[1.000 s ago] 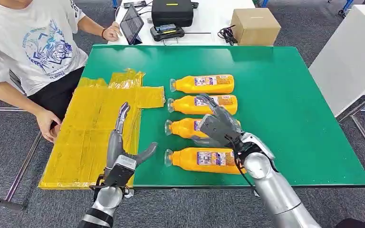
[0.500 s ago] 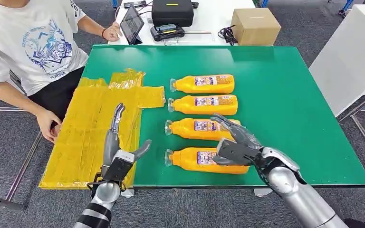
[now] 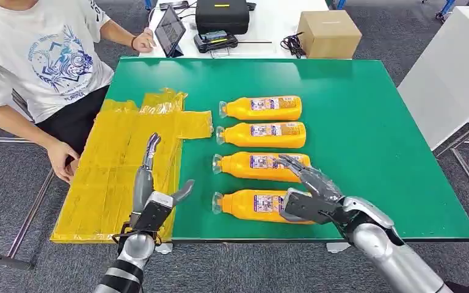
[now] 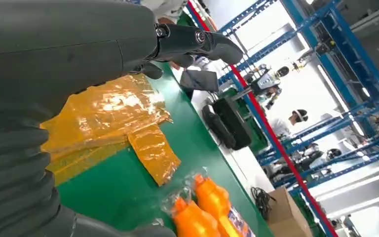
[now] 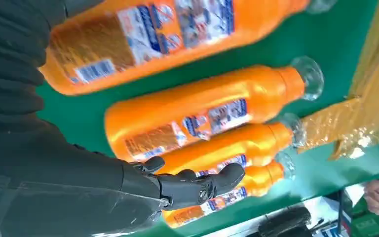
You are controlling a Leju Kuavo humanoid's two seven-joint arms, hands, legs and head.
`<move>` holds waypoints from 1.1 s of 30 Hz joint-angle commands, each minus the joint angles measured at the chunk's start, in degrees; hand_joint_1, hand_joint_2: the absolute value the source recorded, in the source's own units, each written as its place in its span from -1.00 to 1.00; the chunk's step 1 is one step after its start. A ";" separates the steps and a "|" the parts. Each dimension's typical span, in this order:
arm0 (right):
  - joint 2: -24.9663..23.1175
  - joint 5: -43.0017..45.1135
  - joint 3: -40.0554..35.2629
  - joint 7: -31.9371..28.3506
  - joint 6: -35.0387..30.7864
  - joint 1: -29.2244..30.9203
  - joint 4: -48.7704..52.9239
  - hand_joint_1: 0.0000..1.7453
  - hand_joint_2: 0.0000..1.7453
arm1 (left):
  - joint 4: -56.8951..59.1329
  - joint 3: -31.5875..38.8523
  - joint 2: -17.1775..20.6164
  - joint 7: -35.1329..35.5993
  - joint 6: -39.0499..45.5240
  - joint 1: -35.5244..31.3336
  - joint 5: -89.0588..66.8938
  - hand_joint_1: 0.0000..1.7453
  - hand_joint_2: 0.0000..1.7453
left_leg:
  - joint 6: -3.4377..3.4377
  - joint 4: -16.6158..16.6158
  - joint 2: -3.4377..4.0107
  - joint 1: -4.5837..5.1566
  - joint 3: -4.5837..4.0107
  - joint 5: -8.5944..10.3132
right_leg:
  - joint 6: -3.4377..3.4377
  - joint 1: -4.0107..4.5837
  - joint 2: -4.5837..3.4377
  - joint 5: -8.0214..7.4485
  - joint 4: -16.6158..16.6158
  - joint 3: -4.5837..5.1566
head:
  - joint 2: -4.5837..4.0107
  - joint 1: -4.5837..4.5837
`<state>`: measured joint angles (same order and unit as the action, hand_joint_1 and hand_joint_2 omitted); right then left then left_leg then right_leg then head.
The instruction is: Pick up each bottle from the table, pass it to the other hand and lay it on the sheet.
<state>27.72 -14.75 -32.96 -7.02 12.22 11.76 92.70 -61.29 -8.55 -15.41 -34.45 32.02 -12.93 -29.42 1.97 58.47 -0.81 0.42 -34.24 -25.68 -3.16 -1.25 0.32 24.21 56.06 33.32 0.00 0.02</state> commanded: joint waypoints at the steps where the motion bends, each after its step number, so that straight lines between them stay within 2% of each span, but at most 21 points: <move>1: 3.86 -2.24 -0.60 0.39 -1.45 -8.36 5.49 -1.00 1.00 | 4.78 0.38 1.16 0.37 -0.18 -2.86 -0.15 -1.00 1.00 | -0.14 -0.05 -0.06 -0.09 0.20 -0.06 | 0.16 0.10 0.10 0.07 -0.08 -0.24 | 0.00 0.00; 8: 2.02 -8.09 -3.92 8.02 -1.51 -1.67 -1.98 -1.00 1.00 | 5.06 -2.55 0.97 2.17 -0.25 -3.58 -0.35 -1.00 1.00 | -0.13 -0.02 0.25 -0.09 0.12 -0.03 | 0.15 0.10 -0.17 -0.05 -0.07 -0.10 | 0.00 0.00; 11: 0.35 -11.70 -4.91 10.38 -2.98 -0.68 -2.77 -1.00 1.00 | 4.29 -2.91 1.36 2.78 -0.70 -3.18 -0.29 -1.00 1.00 | -0.15 -0.05 0.35 -0.12 0.19 -0.04 | 0.18 0.14 -0.24 -0.06 -0.10 -0.14 | 0.00 0.02; 20: 0.49 -16.51 -6.29 13.46 -4.77 0.86 -2.26 -1.00 1.00 | 4.58 -3.23 1.31 3.00 -1.42 -3.60 -0.12 -1.00 1.00 | -0.06 -0.04 0.23 -0.07 0.14 -0.02 | 0.10 0.08 -0.15 -0.02 -0.05 -0.10 | 0.00 0.00; 22: 0.03 -19.96 -5.92 14.85 -6.52 0.99 -1.37 -1.00 1.00 | 3.94 -3.28 1.24 2.92 -1.87 -3.09 0.11 -1.00 1.00 | -0.09 -0.04 0.27 -0.10 0.19 -0.04 | 0.13 0.11 -0.18 -0.03 -0.07 -0.17 | 0.00 0.00; 30: -2.32 -15.88 -7.94 15.85 0.16 8.45 -8.12 -1.00 1.00 | 6.86 -4.66 0.62 3.16 -3.00 -4.77 -0.16 -1.00 1.00 | -0.06 -0.03 0.32 -0.07 0.08 0.02 | 0.09 0.08 -0.23 -0.09 -0.05 -0.05 | 0.00 0.00; 32: -1.64 -14.54 -9.16 15.65 1.05 9.32 -9.25 -1.00 1.00 | 8.47 -5.74 0.76 2.79 1.71 -5.65 -3.71 -1.00 1.00 | -0.07 -0.04 0.29 -0.07 0.11 0.02 | 0.11 0.08 -0.21 -0.08 -0.05 -0.08 | 0.00 0.00; 33: -1.39 -14.06 -9.44 15.53 1.36 9.51 -9.49 -1.00 1.00 | 8.90 -5.75 0.48 2.92 1.20 -5.90 -3.19 -1.00 1.00 | -0.08 -0.03 0.31 -0.09 0.15 0.01 | 0.13 0.10 -0.22 -0.07 -0.05 -0.11 | 0.00 0.00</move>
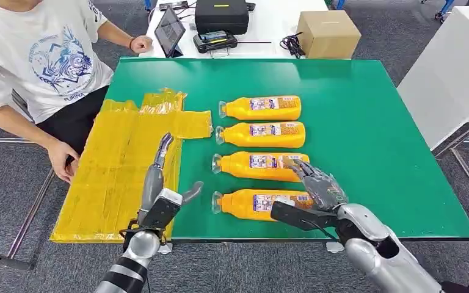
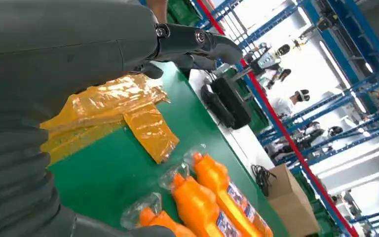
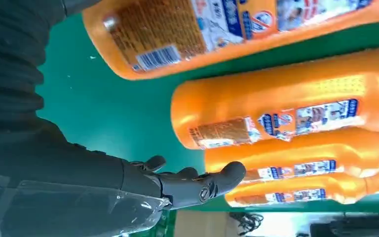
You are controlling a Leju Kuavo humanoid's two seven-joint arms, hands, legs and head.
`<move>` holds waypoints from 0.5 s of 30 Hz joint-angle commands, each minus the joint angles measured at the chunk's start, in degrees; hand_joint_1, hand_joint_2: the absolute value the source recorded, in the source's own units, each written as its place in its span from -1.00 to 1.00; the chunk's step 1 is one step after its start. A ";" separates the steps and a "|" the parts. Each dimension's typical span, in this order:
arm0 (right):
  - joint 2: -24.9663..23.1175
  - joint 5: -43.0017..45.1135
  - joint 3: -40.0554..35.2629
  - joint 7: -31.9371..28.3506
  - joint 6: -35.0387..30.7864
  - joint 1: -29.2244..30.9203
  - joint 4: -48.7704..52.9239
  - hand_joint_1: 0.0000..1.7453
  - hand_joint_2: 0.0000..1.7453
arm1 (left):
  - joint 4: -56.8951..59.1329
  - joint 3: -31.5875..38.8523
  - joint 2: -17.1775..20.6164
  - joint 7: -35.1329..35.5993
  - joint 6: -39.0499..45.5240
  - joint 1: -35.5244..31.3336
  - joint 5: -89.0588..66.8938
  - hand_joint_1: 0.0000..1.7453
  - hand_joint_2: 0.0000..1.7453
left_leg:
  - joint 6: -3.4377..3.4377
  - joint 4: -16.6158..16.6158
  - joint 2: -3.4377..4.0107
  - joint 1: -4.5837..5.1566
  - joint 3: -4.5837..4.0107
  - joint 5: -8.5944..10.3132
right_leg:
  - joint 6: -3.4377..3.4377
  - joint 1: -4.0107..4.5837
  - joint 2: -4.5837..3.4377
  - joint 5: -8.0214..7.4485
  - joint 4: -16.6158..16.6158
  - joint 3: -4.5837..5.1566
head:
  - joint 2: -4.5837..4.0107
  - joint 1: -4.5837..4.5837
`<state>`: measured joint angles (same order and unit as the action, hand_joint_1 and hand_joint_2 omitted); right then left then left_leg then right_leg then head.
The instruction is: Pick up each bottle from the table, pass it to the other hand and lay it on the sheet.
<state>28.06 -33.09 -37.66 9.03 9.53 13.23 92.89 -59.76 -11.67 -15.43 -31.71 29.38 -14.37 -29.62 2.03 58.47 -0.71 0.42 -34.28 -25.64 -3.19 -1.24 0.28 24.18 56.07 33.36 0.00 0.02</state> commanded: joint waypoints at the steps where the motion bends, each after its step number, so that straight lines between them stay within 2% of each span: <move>1: -1.13 6.00 -5.20 -0.81 4.64 8.28 -10.14 -1.00 1.00 | 8.04 -2.83 0.21 -0.07 2.72 -4.97 -1.70 -1.00 1.00 | -0.14 -0.04 0.17 -0.08 0.21 -0.03 | 0.17 0.09 -0.14 -0.03 -0.06 -0.18 | 0.00 0.00; 15: 1.13 12.78 -8.11 -1.78 6.94 9.89 -10.09 -1.00 1.00 | 10.66 -4.74 0.47 -0.03 3.10 -6.39 -0.39 -1.00 1.00 | -0.14 0.01 0.15 -0.07 0.17 -0.05 | 0.16 0.08 -0.14 -0.01 -0.03 -0.14 | 0.00 0.00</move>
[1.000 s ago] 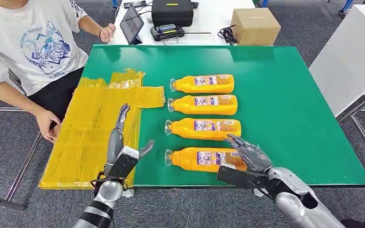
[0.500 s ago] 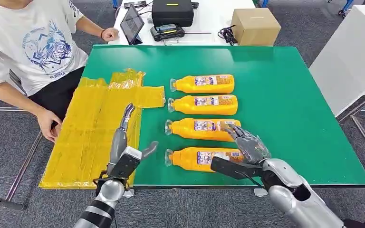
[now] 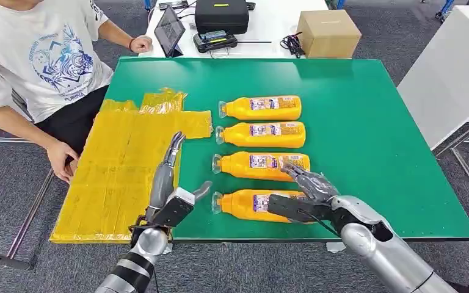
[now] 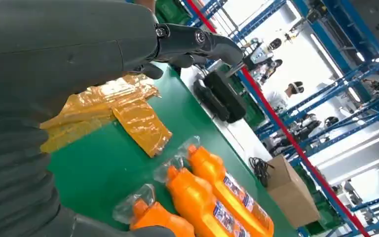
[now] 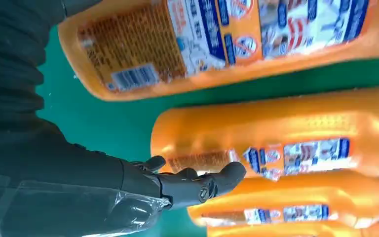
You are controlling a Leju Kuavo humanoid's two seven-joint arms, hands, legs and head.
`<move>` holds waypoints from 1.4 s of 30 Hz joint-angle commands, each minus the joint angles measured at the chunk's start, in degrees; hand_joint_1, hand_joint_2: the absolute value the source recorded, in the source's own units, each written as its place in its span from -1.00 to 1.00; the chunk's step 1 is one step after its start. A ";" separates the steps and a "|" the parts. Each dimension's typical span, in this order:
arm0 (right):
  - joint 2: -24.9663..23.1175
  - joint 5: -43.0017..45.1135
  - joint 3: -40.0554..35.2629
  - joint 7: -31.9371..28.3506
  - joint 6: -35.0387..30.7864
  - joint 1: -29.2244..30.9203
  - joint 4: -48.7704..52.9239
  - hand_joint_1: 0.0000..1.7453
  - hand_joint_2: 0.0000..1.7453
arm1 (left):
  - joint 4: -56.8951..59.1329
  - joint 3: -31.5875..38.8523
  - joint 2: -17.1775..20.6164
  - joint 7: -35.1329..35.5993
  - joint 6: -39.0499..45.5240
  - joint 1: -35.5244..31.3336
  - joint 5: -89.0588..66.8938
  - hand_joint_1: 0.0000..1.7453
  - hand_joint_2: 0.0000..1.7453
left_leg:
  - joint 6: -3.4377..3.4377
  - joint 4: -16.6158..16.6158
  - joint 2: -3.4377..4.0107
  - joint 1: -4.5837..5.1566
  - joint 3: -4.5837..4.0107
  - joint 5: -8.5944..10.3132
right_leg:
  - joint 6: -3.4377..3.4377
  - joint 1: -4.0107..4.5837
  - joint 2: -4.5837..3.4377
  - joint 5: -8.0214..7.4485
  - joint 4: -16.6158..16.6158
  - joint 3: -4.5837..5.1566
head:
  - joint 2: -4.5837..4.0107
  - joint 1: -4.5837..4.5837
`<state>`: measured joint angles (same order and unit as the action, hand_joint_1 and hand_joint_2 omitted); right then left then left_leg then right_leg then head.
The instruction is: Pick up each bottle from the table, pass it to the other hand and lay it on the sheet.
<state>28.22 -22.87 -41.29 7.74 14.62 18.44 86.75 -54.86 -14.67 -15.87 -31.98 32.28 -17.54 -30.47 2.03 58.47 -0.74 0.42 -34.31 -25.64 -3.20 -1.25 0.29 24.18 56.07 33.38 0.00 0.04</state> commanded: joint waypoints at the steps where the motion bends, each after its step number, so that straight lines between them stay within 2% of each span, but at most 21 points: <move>1: 0.98 2.55 -4.48 -0.49 1.85 4.68 -3.95 -1.00 1.00 | 5.77 -1.74 0.91 0.24 0.19 -3.22 0.46 -1.00 1.00 | -0.18 0.03 0.21 -0.11 0.26 -0.08 | 0.22 0.12 -0.16 0.01 -0.02 -0.23 | 0.00 0.00; 9: 0.83 3.95 -7.27 -0.64 3.24 6.52 -5.57 -1.00 1.00 | 8.18 -2.09 0.74 0.25 0.27 -3.76 1.17 -1.00 1.00 | -0.14 -0.01 0.17 -0.09 0.22 -0.07 | 0.16 0.10 -0.13 0.02 -0.04 -0.19 | 0.00 0.00; 13: 2.51 5.44 -9.42 -1.08 3.36 6.22 -5.62 -1.00 1.00 | 10.23 -2.24 0.59 -0.28 -0.12 -4.19 2.22 -1.00 1.00 | -0.14 -0.04 0.13 -0.09 0.28 -0.06 | 0.17 0.10 -0.09 0.02 -0.08 -0.27 | 0.00 0.00; 21: 1.42 5.57 -10.59 -1.34 2.74 5.43 -8.00 -1.00 1.00 | 11.57 -2.59 0.36 -0.62 -0.18 -4.31 2.64 -1.00 1.00 | -0.08 -0.03 0.05 -0.04 0.11 0.00 | 0.10 0.05 -0.02 -0.01 -0.05 -0.10 | 0.00 -0.02; 26: -0.46 5.03 -12.89 -2.12 2.45 5.06 -11.68 -1.00 1.00 | 13.90 -3.21 0.15 -0.73 -0.15 -4.70 2.91 -1.00 1.00 | -0.12 -0.07 0.11 -0.09 0.24 -0.04 | 0.14 0.10 -0.08 -0.01 -0.11 -0.22 | 0.00 0.00; 34: -0.65 4.89 -13.45 -2.24 2.38 5.16 -12.14 -1.00 1.00 | 14.16 -3.20 0.06 -0.82 -0.11 -4.89 3.13 -1.00 1.00 | -0.16 -0.09 0.14 -0.12 0.33 -0.06 | 0.18 0.13 -0.10 0.00 -0.15 -0.31 | 0.00 -0.02; 37: -0.99 3.28 -14.68 -1.66 1.96 5.39 -13.60 -1.00 1.00 | 14.58 -3.66 -0.28 -0.61 -0.54 -5.38 3.21 -1.00 1.00 | -0.15 -0.06 0.10 -0.13 0.29 -0.04 | 0.19 0.14 -0.06 -0.01 -0.13 -0.29 | 0.00 -0.02; 38: -0.40 -0.49 -15.41 -0.34 -1.22 6.40 -12.89 -1.00 1.00 | 12.71 -3.44 -0.54 -3.63 0.67 -5.30 4.11 -1.00 1.00 | -0.12 -0.05 0.09 -0.10 0.22 -0.02 | 0.14 0.11 -0.06 -0.02 -0.10 -0.21 | 0.00 -0.02; 42: 0.67 -0.71 -13.35 2.56 0.88 6.81 -9.06 -0.98 1.00 | 9.26 -5.21 -0.67 0.82 -1.87 -5.56 3.39 -1.00 1.00 | -0.11 0.06 0.06 -0.06 0.06 -0.02 | 0.13 0.07 -0.02 0.00 0.04 -0.04 | 0.00 0.00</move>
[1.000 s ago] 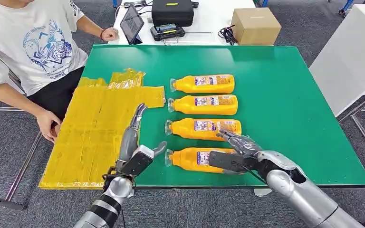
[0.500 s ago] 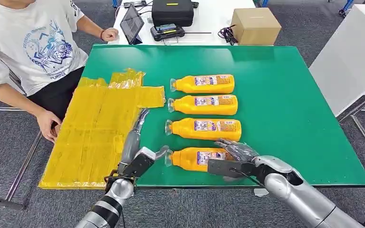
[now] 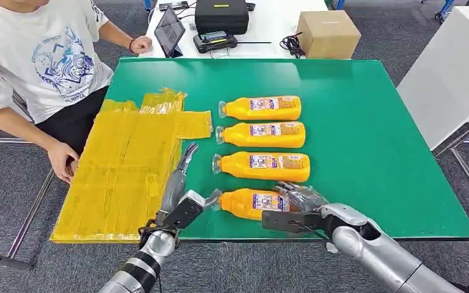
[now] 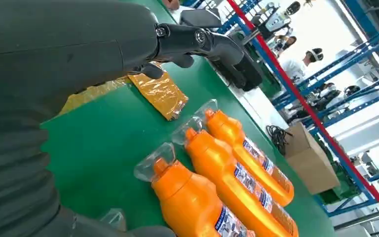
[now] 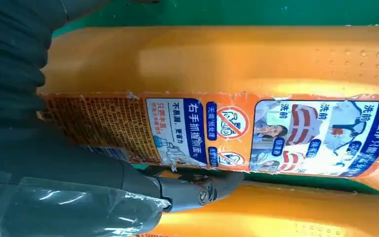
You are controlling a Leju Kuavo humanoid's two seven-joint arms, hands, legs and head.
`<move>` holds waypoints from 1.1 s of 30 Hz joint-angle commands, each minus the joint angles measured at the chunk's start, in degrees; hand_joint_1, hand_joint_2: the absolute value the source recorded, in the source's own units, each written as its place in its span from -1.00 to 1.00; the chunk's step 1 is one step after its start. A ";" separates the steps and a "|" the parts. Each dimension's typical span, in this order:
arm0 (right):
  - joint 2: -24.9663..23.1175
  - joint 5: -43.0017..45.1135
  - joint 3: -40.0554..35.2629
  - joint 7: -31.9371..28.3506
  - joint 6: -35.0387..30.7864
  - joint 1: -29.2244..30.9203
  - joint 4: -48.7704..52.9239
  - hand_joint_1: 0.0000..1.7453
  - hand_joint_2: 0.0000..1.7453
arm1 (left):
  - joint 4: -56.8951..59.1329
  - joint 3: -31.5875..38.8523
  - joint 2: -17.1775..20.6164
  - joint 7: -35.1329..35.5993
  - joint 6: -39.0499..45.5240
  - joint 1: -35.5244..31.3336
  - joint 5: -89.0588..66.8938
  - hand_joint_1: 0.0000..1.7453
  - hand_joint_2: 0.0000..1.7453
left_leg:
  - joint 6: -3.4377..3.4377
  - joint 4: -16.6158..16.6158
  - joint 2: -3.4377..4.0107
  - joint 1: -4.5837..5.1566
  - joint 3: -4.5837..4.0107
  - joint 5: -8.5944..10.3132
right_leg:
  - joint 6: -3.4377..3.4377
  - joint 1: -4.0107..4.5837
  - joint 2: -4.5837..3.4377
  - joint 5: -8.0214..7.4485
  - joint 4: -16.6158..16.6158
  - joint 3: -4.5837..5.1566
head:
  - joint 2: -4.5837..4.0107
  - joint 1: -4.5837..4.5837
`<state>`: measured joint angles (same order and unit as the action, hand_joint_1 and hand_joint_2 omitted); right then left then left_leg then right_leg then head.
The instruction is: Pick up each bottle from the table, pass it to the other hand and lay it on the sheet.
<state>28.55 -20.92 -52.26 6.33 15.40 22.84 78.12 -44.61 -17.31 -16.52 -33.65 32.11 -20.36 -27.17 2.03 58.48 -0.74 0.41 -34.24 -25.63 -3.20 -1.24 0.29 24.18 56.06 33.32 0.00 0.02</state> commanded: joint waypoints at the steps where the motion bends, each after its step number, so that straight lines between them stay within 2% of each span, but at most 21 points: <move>1: 0.13 -3.36 -1.80 4.51 -0.26 1.62 -0.56 -0.76 1.00 | -1.24 -2.70 -0.07 2.74 -1.68 -2.34 0.25 -1.00 1.00 | -0.15 0.09 0.06 -0.08 0.04 -0.05 | 0.18 0.09 -0.02 0.03 0.06 -0.04 | 0.00 0.02; 2: -0.29 -5.38 -1.37 4.97 -1.47 0.53 -0.97 0.58 1.00 | -1.15 -2.95 -0.03 2.67 -1.57 -2.05 0.38 -1.00 1.00 | -0.13 0.06 0.04 -0.08 0.06 -0.05 | 0.15 0.09 -0.01 0.03 0.02 -0.08 | 0.00 -0.02; 3: -0.90 -6.88 -0.76 4.91 -2.03 -0.40 -1.58 1.00 1.00 | -0.98 -3.04 0.05 2.49 -1.46 -1.91 0.52 -1.00 1.00 | -0.12 0.01 0.03 -0.08 0.10 -0.05 | 0.15 0.09 -0.02 0.02 -0.03 -0.12 | 0.00 0.00; 15: -2.58 -7.39 3.66 3.31 -3.65 -3.37 -1.77 1.00 1.00 | -0.44 -2.70 -0.05 1.90 -1.50 -2.09 0.97 -1.00 1.00 | -0.15 -0.01 0.07 -0.11 0.14 -0.02 | 0.17 0.12 -0.03 -0.02 -0.07 -0.16 | 0.00 0.00; 18: -4.51 -5.63 8.97 0.69 -8.24 -7.65 1.25 1.00 1.00 | -1.47 -1.73 0.14 1.56 -0.33 -1.16 1.60 -1.00 1.00 | -0.13 -0.04 0.03 -0.10 0.16 -0.04 | 0.15 0.11 0.00 0.02 -0.07 -0.17 | 0.00 0.02; 19: -7.48 -5.00 12.19 -0.64 -8.80 -12.73 1.12 1.00 1.00 | -0.98 -1.48 0.84 4.25 -0.65 0.61 0.73 -1.00 1.00 | -0.11 -0.05 0.00 -0.08 0.16 -0.03 | 0.13 0.09 0.03 0.03 -0.07 -0.16 | 0.00 -0.02; 20: -9.38 -3.39 15.00 -2.95 -13.04 -16.49 2.22 1.00 1.00 | -1.15 0.34 0.85 1.46 1.85 2.33 2.47 -1.00 1.00 | -0.11 -0.12 -0.03 -0.10 0.23 -0.03 | 0.13 0.10 0.04 0.02 -0.15 -0.25 | 0.00 0.00; 21: -9.26 -3.64 15.20 -3.15 -13.58 -17.76 3.35 1.00 1.00 | -0.77 0.52 1.19 0.32 1.86 2.75 3.16 -1.00 1.00 | -0.17 -0.19 -0.03 -0.16 0.38 -0.07 | 0.19 0.17 0.05 0.05 -0.24 -0.43 | 0.00 0.00; 23: -9.67 -3.64 16.84 -3.18 -15.44 -19.45 5.13 1.00 1.00 | -1.83 1.86 1.05 -1.02 3.14 3.46 4.47 -1.00 1.00 | -0.13 -0.13 -0.02 -0.11 0.26 -0.07 | 0.13 0.11 0.01 0.05 -0.14 -0.28 | 0.00 -0.02; 24: -8.64 -5.34 18.12 -3.37 -18.81 -19.55 8.90 1.00 1.00 | -5.08 4.05 0.20 -4.70 3.20 3.45 8.15 -1.00 1.00 | -0.21 -0.16 0.06 -0.17 0.43 -0.16 | 0.22 0.18 -0.05 0.11 -0.16 -0.42 | 0.00 -0.02; 28: -8.40 -5.06 21.15 -0.81 -15.32 -19.93 13.48 1.00 1.00 | -10.52 3.02 0.90 0.02 1.65 3.91 6.98 -1.00 1.00 | -0.17 0.08 0.06 -0.12 -0.07 -0.13 | 0.15 0.12 -0.03 0.07 0.09 0.10 | 0.00 0.02; 33: -11.74 -5.04 24.46 -4.05 -17.84 -23.38 15.52 1.00 1.00 | -13.53 7.68 0.09 0.14 -3.17 5.73 15.39 -1.00 1.00 | -0.18 -0.02 0.13 -0.14 0.02 -0.15 | 0.18 0.14 -0.13 0.06 -0.02 -0.01 | 0.00 -0.02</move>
<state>21.64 -25.92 -34.07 4.39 -0.74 3.44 88.89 -52.98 -15.76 -16.68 -34.23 33.48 -15.97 -18.75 2.00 58.45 -0.77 0.37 -34.41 -25.68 -3.19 -1.21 0.30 24.20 56.07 33.49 0.00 0.00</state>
